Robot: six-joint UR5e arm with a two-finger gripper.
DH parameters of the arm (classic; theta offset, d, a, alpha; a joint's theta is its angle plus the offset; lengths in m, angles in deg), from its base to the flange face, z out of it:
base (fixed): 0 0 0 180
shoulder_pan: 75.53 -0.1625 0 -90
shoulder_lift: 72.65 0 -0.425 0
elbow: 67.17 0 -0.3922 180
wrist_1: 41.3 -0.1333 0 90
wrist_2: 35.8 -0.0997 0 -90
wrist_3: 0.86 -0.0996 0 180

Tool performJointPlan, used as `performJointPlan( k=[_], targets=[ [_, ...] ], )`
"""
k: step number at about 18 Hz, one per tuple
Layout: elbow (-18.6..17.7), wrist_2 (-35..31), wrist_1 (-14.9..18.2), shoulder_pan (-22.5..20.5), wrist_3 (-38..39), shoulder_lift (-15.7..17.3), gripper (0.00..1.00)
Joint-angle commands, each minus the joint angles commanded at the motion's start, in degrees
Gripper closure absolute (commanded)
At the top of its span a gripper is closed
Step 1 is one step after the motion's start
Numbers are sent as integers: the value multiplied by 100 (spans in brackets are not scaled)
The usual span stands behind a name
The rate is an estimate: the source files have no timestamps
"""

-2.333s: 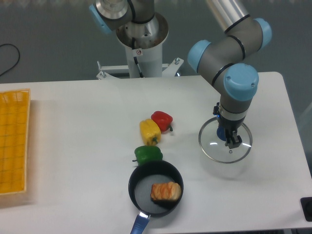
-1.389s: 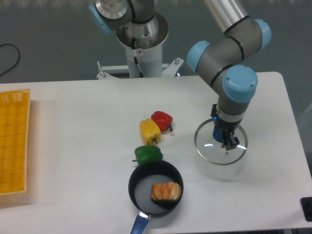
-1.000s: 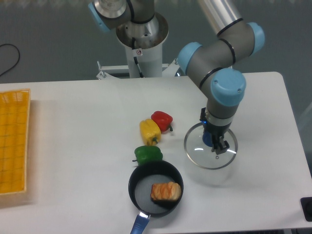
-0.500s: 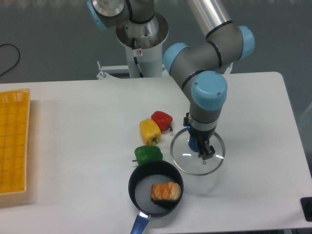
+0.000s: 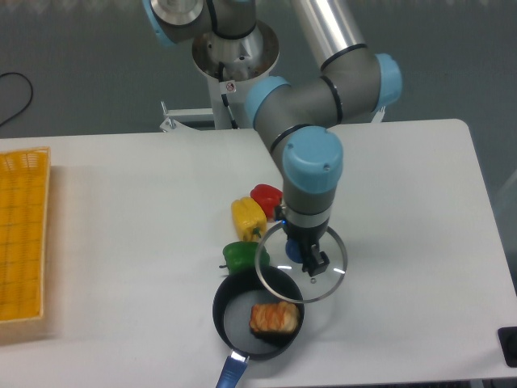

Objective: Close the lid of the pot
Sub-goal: 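Position the lid over the saucepan rim and lower it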

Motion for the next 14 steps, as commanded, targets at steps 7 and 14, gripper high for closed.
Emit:
performJointPlan(
  k=[7, 14],
  targets=[
    [9, 9, 44, 220, 607, -79, 50],
    [167, 18, 53, 299, 739, -141, 50]
  ],
)
